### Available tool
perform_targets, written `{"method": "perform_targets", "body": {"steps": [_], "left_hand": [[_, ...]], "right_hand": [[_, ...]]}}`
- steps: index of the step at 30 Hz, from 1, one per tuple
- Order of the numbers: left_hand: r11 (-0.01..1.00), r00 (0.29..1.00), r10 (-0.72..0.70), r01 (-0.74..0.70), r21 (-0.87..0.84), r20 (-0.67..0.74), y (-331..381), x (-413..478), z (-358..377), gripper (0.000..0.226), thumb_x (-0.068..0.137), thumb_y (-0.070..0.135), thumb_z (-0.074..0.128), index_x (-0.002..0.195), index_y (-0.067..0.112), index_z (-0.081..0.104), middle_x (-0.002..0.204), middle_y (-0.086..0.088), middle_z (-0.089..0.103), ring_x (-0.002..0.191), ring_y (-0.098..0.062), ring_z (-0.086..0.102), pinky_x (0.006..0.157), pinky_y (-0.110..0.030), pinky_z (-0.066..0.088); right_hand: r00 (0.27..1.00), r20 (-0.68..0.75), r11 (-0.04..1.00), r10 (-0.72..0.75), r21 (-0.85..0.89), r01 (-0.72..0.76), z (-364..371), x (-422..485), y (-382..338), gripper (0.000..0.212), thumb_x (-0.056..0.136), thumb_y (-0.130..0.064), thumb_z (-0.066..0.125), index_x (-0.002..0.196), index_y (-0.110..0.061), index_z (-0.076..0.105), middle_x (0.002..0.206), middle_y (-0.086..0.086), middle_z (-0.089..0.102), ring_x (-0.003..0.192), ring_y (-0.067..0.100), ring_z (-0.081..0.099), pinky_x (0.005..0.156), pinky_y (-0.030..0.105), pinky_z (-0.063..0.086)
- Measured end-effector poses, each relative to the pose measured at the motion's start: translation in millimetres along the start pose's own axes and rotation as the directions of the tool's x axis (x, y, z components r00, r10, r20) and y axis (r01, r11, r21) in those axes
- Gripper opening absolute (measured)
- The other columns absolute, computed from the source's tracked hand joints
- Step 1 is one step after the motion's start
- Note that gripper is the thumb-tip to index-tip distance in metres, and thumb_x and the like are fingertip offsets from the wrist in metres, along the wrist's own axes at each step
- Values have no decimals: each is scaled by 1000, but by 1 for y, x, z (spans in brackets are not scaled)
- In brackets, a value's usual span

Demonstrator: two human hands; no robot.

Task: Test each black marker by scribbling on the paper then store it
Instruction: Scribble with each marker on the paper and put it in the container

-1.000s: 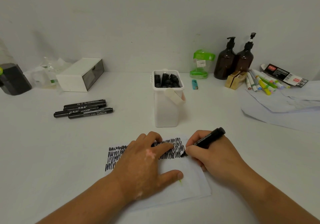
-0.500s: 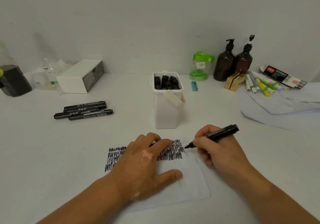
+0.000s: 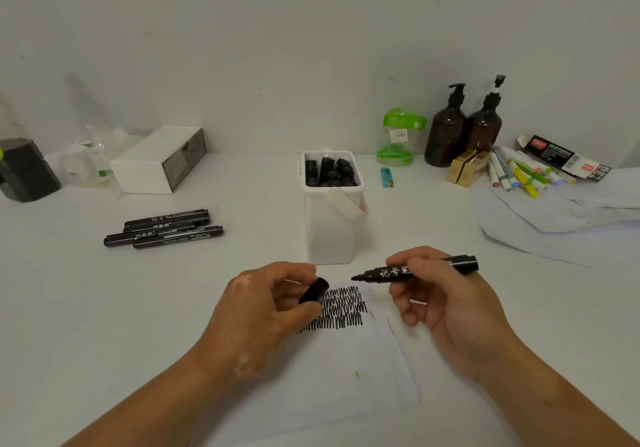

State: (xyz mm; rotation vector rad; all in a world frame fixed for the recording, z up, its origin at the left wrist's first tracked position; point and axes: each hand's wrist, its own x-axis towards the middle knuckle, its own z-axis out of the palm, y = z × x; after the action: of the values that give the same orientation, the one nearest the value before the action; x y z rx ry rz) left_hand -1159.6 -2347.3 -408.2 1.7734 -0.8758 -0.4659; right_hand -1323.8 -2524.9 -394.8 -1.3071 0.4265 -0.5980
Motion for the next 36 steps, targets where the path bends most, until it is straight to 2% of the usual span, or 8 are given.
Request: {"method": "perform_targets", "body": {"steps": [3, 8, 12, 17, 20, 23, 27, 36], "left_hand": [[999, 999, 31, -31, -18, 30, 2, 0, -1, 27, 82, 12, 79, 96, 35, 76, 95, 12, 77, 89, -11, 74, 79, -21, 58], [992, 990, 93, -83, -91, 106, 5, -1, -1, 26, 84, 15, 76, 97, 37, 76, 96, 9, 78, 90, -10, 73, 76, -16, 55], [987, 980, 141, -126, -104, 143, 4, -2, 0, 23, 83, 24, 74, 100, 39, 75, 96, 8, 77, 87, -9, 72, 75, -16, 53], [978, 961, 207, -201, -49, 186, 0, 0, -2, 22, 88, 42, 68, 108, 34, 70, 88, 8, 73, 74, -11, 62, 68, -25, 50], [966, 951, 221, -183, -182, 215, -2, -1, -1, 24, 89, 46, 58, 104, 28, 64, 73, 6, 59, 67, -14, 50, 64, -26, 43], [947, 955, 199, -130, -293, 220, -2, -1, 1, 28, 92, 49, 54, 101, 22, 58, 73, -4, 54, 69, -21, 47, 66, -36, 40], [928, 939, 201, -91, -361, 280, -1, -4, 5, 29, 95, 45, 50, 98, 16, 49, 69, -1, 51, 66, -23, 43, 64, -32, 38], [893, 940, 236, -109, -437, 248, 10, -10, 10, 20, 92, 39, 51, 89, 20, 46, 63, 4, 40, 58, -16, 34, 56, -27, 35]], "right_hand": [[1000, -17, 998, 9, 66, -7, 3, -1, -4, 11, 76, -20, 62, 73, -15, 71, 62, 18, 63, 50, 23, 55, 42, 28, 43], [998, -29, 998, -63, -28, 62, 7, -4, -9, 9, 72, -27, 73, 69, -19, 72, 61, 13, 65, 48, 19, 54, 40, 23, 40], [997, 23, 995, -68, -74, 70, 9, -7, -9, 24, 66, -35, 75, 78, -14, 75, 67, 16, 69, 52, 19, 58, 42, 24, 42], [991, 130, 982, -22, -183, 46, 12, -11, -10, 27, 66, -30, 79, 89, -17, 80, 77, 18, 76, 59, 20, 67, 46, 23, 45], [990, 141, 966, 23, -259, 14, 12, -12, -12, 30, 64, -30, 83, 94, -23, 83, 74, 13, 76, 62, 18, 67, 49, 22, 46], [987, 158, 942, 23, -334, 31, 15, -14, -10, 22, 71, -24, 81, 93, -26, 82, 65, 1, 72, 55, 10, 60, 49, 20, 44], [986, 152, 909, -64, -398, 120, 24, -19, -8, 12, 73, -25, 76, 84, -29, 77, 69, -6, 73, 50, 1, 54, 51, 11, 40], [974, 64, 849, -215, -481, 219, 38, -24, -8, 9, 69, -24, 71, 74, -31, 70, 54, -13, 62, 48, 0, 49, 49, 9, 37]]}}
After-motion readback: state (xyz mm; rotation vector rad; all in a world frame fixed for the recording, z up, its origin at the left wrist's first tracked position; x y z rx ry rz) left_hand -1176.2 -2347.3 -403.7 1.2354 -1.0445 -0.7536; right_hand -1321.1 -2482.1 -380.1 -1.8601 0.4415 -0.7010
